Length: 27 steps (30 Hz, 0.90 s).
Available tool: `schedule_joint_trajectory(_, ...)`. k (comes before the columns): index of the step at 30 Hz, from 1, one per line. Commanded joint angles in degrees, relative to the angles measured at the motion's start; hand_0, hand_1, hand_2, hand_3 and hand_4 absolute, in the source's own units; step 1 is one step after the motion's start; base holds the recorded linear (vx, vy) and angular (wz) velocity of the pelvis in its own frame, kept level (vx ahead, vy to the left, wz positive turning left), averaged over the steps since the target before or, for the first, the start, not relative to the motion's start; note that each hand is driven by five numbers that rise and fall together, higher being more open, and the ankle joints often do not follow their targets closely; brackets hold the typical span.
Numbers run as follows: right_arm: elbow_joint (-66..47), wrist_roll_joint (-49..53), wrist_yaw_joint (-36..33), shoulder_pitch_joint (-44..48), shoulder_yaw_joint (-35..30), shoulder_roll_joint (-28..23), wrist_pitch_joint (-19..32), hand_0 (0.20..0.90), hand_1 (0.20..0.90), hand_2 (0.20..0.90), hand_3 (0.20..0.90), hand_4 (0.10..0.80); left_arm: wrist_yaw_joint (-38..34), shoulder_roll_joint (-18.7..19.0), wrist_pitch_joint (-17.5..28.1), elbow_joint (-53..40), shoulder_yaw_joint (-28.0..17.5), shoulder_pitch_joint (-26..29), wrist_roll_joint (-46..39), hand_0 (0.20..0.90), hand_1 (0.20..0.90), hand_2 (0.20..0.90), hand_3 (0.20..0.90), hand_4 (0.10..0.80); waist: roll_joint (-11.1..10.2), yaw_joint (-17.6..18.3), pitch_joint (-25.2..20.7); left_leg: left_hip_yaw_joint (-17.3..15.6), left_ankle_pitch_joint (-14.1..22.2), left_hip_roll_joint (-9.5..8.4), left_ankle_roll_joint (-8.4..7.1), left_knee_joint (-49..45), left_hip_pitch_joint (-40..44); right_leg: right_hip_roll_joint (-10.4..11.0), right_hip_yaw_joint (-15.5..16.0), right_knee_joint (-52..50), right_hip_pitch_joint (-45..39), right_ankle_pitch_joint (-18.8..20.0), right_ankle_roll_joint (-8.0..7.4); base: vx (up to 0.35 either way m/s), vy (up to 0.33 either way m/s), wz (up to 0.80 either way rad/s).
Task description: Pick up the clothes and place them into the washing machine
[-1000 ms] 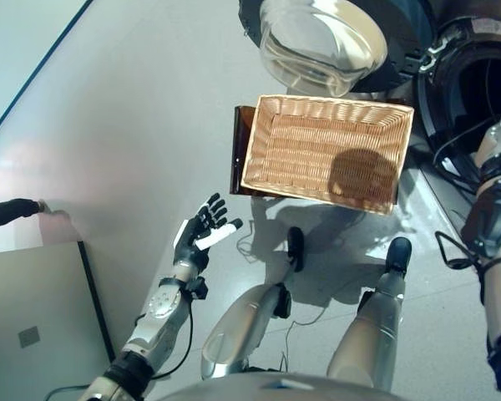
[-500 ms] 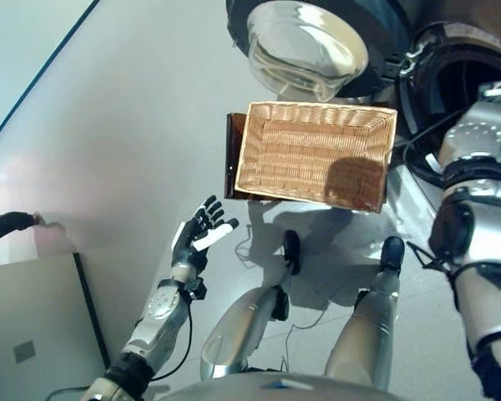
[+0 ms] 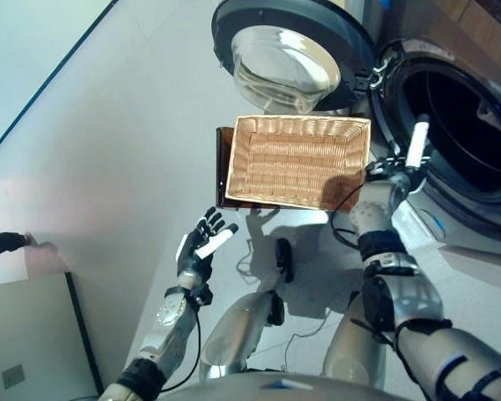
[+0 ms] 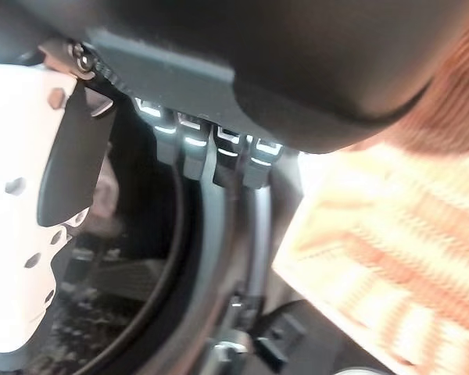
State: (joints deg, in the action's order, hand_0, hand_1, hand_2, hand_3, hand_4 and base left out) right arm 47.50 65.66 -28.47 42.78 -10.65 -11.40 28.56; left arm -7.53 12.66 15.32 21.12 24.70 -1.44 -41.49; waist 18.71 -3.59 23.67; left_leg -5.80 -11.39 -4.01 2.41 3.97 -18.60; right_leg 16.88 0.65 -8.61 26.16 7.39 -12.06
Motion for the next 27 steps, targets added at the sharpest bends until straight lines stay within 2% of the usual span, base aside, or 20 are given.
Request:
schedule_joint_trajectory(1, -7.4, -4.4, 3.8, 0.1, 4.1, -1.4, 0.2, 0.9, 0.9, 0.9, 0.9, 0.8, -0.3, 1.2, 2.8, -2.3, -4.2, -1.5, 0.6, 0.9, 0.9, 0.9, 0.9, 0.8, -0.5, 0.8, 0.1, -0.5, 8.7, 0.17, -4.14, -10.3, -2.5, -1.1, 0.4, -2.6, -3.2, -6.3, 4.54, 0.0, 0.0, 0.0)
schedule_joint_trajectory(5, -7.6, -6.3, 5.0, -3.9, 6.0, -0.3, -1.8, 0.9, 0.9, 0.9, 0.9, 0.8, -0.5, 1.0, 2.8, -1.0, -5.7, -1.5, 1.7, 0.9, 0.9, 0.9, 0.9, 0.8, -1.5, 1.0, -0.5, -0.7, 9.1, 0.31, -4.09, -10.3, -1.4, -1.2, 0.5, -2.0, -4.8, -6.1, 4.39, 0.0, 0.0, 0.0)
schedule_joint_trajectory(9, -6.1, -9.6, 6.2, -9.0, 8.0, -0.6, -4.5, 0.9, 0.9, 0.9, 0.9, 0.8, -1.1, 0.7, 2.6, 2.2, -7.6, -1.8, 4.2, 0.9, 0.9, 0.9, 0.9, 0.8, -3.1, 1.2, -1.4, -0.5, 9.4, 0.67, -4.22, -10.0, 0.5, -1.6, 1.1, -0.9, -7.1, -5.9, 4.25, 0.066, -0.029, 0.0)
schedule_joint_trajectory(10, -5.2, -10.7, 7.1, -11.3, 8.4, -0.6, -5.5, 0.9, 0.9, 0.9, 0.9, 0.8, -1.5, 0.2, 2.3, 5.0, -8.7, -1.6, 5.4, 0.9, 0.9, 0.9, 0.9, 0.8, -4.1, 1.4, -1.9, -0.7, 9.5, 0.97, -4.31, -9.9, 1.2, -1.7, 1.1, -0.1, -8.0, -5.7, 4.22, 0.04, -0.025, -0.09)
schedule_joint_trajectory(11, -5.2, -10.7, 7.1, -11.3, 8.5, -0.6, -5.5, 0.9, 0.9, 0.9, 0.9, 0.8, -1.5, 0.2, 2.3, 5.0, -8.7, -1.6, 5.4, 0.9, 0.9, 0.9, 0.9, 0.8, -4.1, 1.4, -1.9, -0.7, 9.5, 0.97, -4.31, -9.8, 1.3, -1.8, 1.2, 0.0, -8.1, -5.7, 4.22, 0.089, -0.057, -0.12)
schedule_joint_trajectory(12, -4.5, -12.7, 7.9, -14.7, 9.1, -0.8, -6.7, 0.9, 0.9, 0.9, 0.9, 0.8, -2.0, -0.4, 2.1, 9.2, -10.0, -1.4, 7.2, 0.9, 0.9, 0.9, 0.9, 0.8, -5.4, 1.7, -2.7, -0.8, 9.6, 1.37, -4.5, -9.4, 2.4, -2.0, 1.5, 1.2, -9.3, -5.5, 4.14, 0.054, -0.032, -0.11)
schedule_joint_trajectory(14, -3.2, -14.3, 8.4, -16.0, 9.5, -1.1, -7.7, 0.9, 0.9, 0.9, 0.9, 0.8, -2.1, -0.9, 1.9, 11.6, -10.8, -1.0, 8.0, 0.9, 0.9, 0.9, 0.9, 0.8, -6.0, 1.9, -3.1, -0.8, 9.6, 1.59, -4.6, -9.1, 3.1, -2.2, 1.5, 1.8, -10.1, -5.3, 4.13, 0.086, -0.058, -0.05)
schedule_joint_trajectory(16, 2.3, -18.6, 9.1, -19.7, 10.1, -1.8, -10.0, 0.9, 0.9, 0.9, 0.9, 0.8, -2.4, -1.8, 1.5, 19.8, -13.2, 0.3, 10.3, 0.9, 0.9, 0.9, 0.9, 0.8, -8.2, 2.0, -5.0, -0.9, 9.5, 2.46, -4.89, -7.8, 5.2, -2.9, 2.0, 3.4, -12.2, -5.0, 4.12, 0.112, -0.097, -0.02)
schedule_joint_trajectory(18, 2.8, -19.5, 9.7, -20.9, 10.5, -1.7, -10.4, 0.9, 0.9, 0.9, 0.9, 0.8, -2.4, -1.9, 1.5, 21.8, -14.0, 0.8, 10.6, 0.9, 0.9, 0.9, 0.9, 0.8, -8.9, 2.2, -5.5, -0.8, 9.5, 2.67, -4.94, -7.5, 6.0, -3.0, 2.1, 3.9, -13.0, -4.9, 4.12, 0.067, -0.068, -0.11)
schedule_joint_trajectory(20, 6.4, -22.7, 10.5, -25.1, 10.9, -0.8, -11.9, 0.9, 0.9, 0.9, 0.9, 0.8, -3.2, -1.9, 1.0, 28.8, -17.0, 1.6, 13.3, 0.9, 0.9, 0.9, 0.9, 0.8, -11.3, 2.6, -7.6, -1.1, 9.9, 3.48, -5.09, -6.6, 8.5, -3.7, 2.3, 5.3, -15.5, -4.7, 4.09, 0.124, -0.116, -0.1)
schedule_joint_trajectory(21, 6.4, -22.7, 10.5, -25.1, 10.9, -0.8, -11.9, 0.9, 0.9, 0.9, 0.9, 0.8, -3.2, -1.9, 1.0, 28.8, -17.0, 1.6, 13.4, 0.9, 0.9, 0.9, 0.9, 0.8, -11.3, 2.6, -7.6, -1.1, 9.9, 3.48, -5.09, -6.6, 8.6, -3.7, 2.3, 5.4, -15.6, -4.7, 4.09, 0.12, -0.126, -0.09)
schedule_joint_trajectory(22, 9.0, -28.2, 11.5, -27.7, 12.2, -0.7, -13.5, 0.9, 0.9, 0.9, 0.9, 0.8, -4.0, -1.9, 0.6, 34.5, -19.0, 1.9, 15.9, 0.9, 0.9, 0.9, 0.9, 0.8, -12.7, 2.9, -8.9, -1.5, 10.1, 3.93, -5.23, -6.3, 9.9, -4.1, 2.4, 6.4, -17.0, -4.5, 4.12, 0.055, -0.068, -0.09)
schedule_joint_trajectory(27, 14.3, -34.2, 11.7, -29.7, 12.9, -0.2, -15.1, 0.9, 0.9, 0.9, 0.9, 0.8, -4.2, -1.9, -0.5, 42.9, -21.5, 3.0, 19.7, 0.9, 0.9, 0.9, 0.9, 0.8, -14.6, 3.3, -11.8, -2.4, 10.3, 4.64, -5.47, -4.6, 13.1, -5.1, 2.0, 9.5, -19.6, -3.5, 3.93, 0.083, -0.079, -0.17)
